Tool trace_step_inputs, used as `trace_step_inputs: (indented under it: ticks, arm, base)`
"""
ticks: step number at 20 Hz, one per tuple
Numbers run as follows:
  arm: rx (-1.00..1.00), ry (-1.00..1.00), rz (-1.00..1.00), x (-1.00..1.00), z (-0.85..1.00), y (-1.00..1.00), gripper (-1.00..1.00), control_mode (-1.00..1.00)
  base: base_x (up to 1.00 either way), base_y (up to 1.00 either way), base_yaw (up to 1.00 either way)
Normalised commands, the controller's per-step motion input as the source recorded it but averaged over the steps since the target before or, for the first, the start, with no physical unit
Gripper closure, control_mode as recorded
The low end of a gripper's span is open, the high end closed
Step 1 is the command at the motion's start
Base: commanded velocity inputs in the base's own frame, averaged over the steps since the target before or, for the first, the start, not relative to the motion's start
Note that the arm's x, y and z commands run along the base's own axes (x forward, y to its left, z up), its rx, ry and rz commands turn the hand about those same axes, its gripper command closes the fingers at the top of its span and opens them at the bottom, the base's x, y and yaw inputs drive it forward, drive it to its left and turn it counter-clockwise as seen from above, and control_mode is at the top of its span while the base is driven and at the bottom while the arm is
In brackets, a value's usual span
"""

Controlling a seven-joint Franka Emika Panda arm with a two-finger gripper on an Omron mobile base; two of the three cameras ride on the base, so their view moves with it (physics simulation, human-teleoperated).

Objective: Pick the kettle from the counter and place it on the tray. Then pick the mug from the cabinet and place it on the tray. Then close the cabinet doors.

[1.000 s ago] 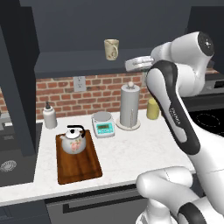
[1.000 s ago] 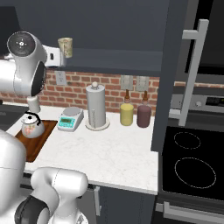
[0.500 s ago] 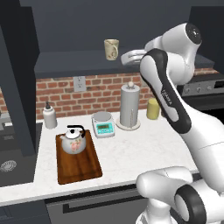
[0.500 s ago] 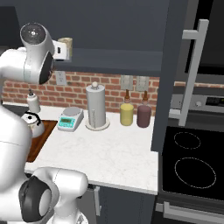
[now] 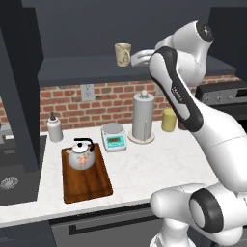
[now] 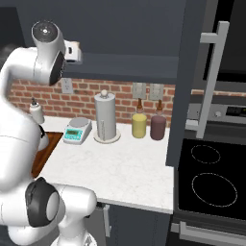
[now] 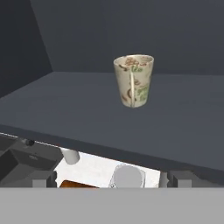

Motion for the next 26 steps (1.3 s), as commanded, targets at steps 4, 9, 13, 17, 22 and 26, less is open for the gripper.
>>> trace_step_inputs:
  ticks: [4,9,13,17,22,26]
  arm:
    - [0.00,0.00,0.00,0.33,0.00,0.00,-1.00,-1.00]
    - [0.00,0.00,0.00,0.34,-0.01,0.01,-1.00,-1.00]
    - [0.00,0.00,0.00,0.32,-0.02,0.00,-1.00,-1.00]
    - [0.00,0.00,0.00,0.23,-0.07,0.03,-1.00,-1.00]
    - [0.00,0.00,0.00,0.30,-0.13,0.10,-1.00,-1.00]
    - [0.00,0.00,0.00,0.36,-0.10,0.15,-1.00,-1.00]
  base:
    - [0.00,0.00,0.00]
    - [0.00,0.00,0.00]
    - [0.00,0.00,0.00]
    - [0.00,0.00,0.00]
    - [0.00,0.00,0.00]
    - [0.00,0.00,0.00]
